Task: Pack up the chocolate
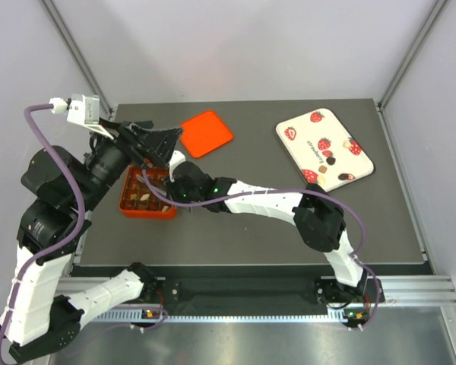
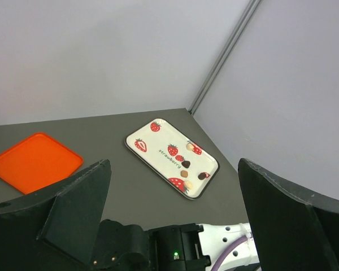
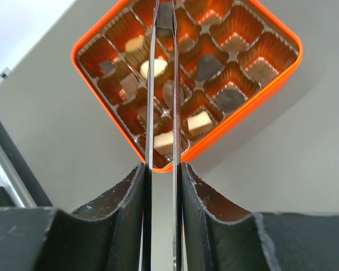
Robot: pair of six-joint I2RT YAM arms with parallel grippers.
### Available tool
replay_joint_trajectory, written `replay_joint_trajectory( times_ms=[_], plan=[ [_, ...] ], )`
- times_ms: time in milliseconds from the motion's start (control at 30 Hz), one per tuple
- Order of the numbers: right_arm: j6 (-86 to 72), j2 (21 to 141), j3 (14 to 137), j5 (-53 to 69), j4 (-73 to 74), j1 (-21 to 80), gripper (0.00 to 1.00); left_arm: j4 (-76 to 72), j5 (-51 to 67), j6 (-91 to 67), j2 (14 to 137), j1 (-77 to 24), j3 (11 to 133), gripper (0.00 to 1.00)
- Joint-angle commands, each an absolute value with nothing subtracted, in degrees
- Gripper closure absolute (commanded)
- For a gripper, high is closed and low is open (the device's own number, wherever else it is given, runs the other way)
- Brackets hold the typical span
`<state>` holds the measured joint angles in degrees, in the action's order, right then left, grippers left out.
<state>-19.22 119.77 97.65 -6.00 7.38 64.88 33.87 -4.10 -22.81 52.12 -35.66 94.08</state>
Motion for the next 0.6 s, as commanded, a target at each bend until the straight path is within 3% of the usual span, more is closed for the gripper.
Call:
replay_joint_trajectory(
  times_ms=[0,333,567],
  plan=[
    [-18.0,120.4,101.9,-6.4,4.7,65.8,0.74,33.1,-4.4,-22.6,51.8,-35.5,95.5,0.01],
    [-15.7,120.4,101.3,-8.9,5.4,66.4,0.62,32.8,-4.2,-22.9,51.9,-35.5,95.1,0.01],
    [-14.2,119.4,101.6,-10.5,5.3,66.4,0.60,33.0,-4.3,-22.9,51.9,-35.5,95.1,0.01]
  ],
)
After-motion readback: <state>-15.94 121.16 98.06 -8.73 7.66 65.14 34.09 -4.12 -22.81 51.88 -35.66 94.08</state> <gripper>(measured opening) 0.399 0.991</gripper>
